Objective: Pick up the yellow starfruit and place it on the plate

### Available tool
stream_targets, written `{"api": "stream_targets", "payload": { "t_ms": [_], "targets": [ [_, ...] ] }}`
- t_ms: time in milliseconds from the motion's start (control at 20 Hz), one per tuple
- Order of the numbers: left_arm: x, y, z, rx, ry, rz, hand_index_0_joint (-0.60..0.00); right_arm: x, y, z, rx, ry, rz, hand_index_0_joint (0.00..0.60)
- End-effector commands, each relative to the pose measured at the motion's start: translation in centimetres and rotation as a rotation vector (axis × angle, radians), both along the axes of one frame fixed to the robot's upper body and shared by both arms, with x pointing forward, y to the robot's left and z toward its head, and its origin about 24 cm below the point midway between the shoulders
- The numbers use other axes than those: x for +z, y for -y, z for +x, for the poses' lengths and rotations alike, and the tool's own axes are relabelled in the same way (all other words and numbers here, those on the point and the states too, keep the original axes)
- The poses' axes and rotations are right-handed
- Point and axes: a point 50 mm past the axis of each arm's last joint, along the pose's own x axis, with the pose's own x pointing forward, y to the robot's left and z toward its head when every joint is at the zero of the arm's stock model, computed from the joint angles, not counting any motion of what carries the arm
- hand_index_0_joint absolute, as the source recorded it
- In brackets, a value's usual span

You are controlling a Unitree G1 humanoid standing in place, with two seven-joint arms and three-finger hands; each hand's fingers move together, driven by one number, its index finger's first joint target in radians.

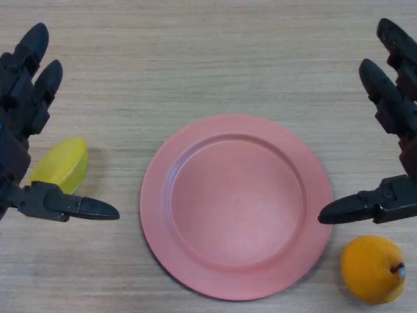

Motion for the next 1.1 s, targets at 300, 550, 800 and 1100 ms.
{"api": "stream_targets", "payload": {
  "t_ms": [300,550,800,1100],
  "targets": [
    [3.7,-1.1,-1.5,0.068,0.256,0.091,0.0,2.8,0.4,-1.1,-0.005,0.214,-0.017,0.0],
    [3.3,-1.5,-1.3,0.102,0.238,0.103,0.0,2.7,0.4,-1.0,-0.008,0.206,-0.022,0.0],
    [2.5,-3.1,-0.6,0.274,0.23,0.244,0.0,2.1,0.5,-1.0,0.006,0.182,-0.029,0.0],
    [-0.4,-4.9,2.0,0.442,0.13,0.59,0.0,2.1,0.7,-1.1,0.023,0.158,-0.033,0.0]
  ]
}}
